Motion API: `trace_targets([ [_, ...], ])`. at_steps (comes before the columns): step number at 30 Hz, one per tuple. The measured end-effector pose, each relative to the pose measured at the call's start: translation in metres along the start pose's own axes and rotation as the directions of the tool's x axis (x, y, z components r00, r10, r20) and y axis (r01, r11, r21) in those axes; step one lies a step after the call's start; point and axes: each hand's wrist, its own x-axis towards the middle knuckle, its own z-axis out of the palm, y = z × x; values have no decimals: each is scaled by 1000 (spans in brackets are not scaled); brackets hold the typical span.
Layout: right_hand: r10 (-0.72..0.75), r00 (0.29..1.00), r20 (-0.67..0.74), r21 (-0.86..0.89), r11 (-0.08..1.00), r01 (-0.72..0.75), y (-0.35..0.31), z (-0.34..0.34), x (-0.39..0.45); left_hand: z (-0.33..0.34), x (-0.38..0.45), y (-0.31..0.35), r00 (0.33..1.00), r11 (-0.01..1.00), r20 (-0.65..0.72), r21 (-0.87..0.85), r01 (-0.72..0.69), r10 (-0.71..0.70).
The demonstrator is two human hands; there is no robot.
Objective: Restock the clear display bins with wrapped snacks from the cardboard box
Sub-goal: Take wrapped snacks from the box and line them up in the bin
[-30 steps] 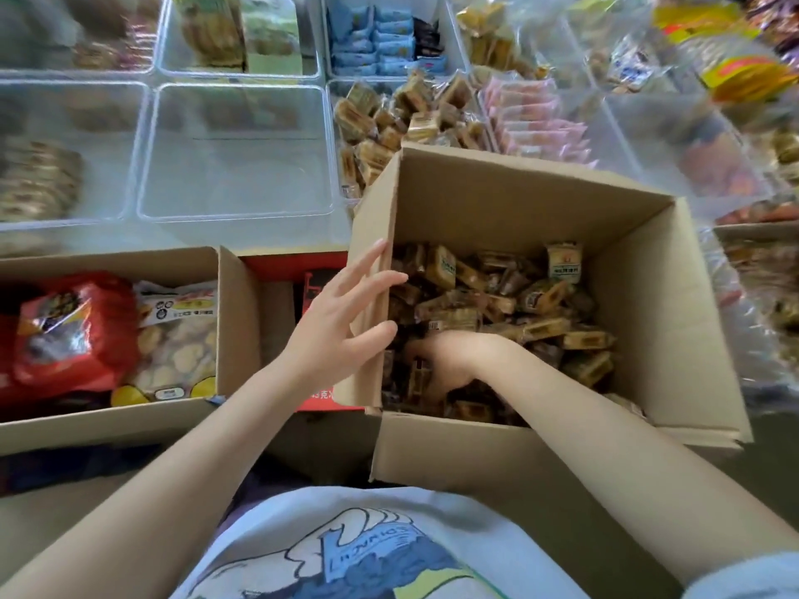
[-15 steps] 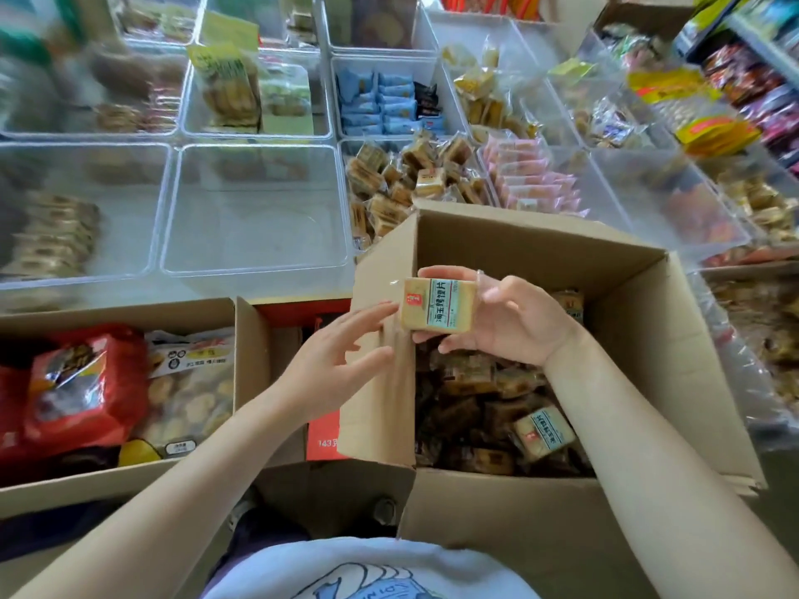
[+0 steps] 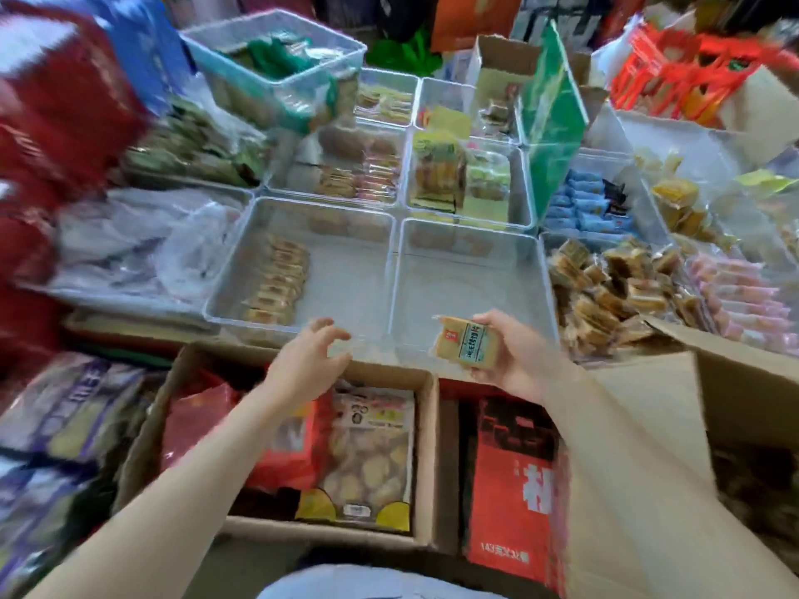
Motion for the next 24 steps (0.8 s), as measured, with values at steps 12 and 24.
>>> trace_targets([
  [12, 45, 998, -47, -428, 902, -61, 8, 169, 177, -46, 48, -149, 993, 962, -117, 267, 61, -31],
  [24, 48, 983, -178, -177, 981, -80, -25, 209, 298, -68, 131, -146, 999, 889, -7, 456, -36, 44],
])
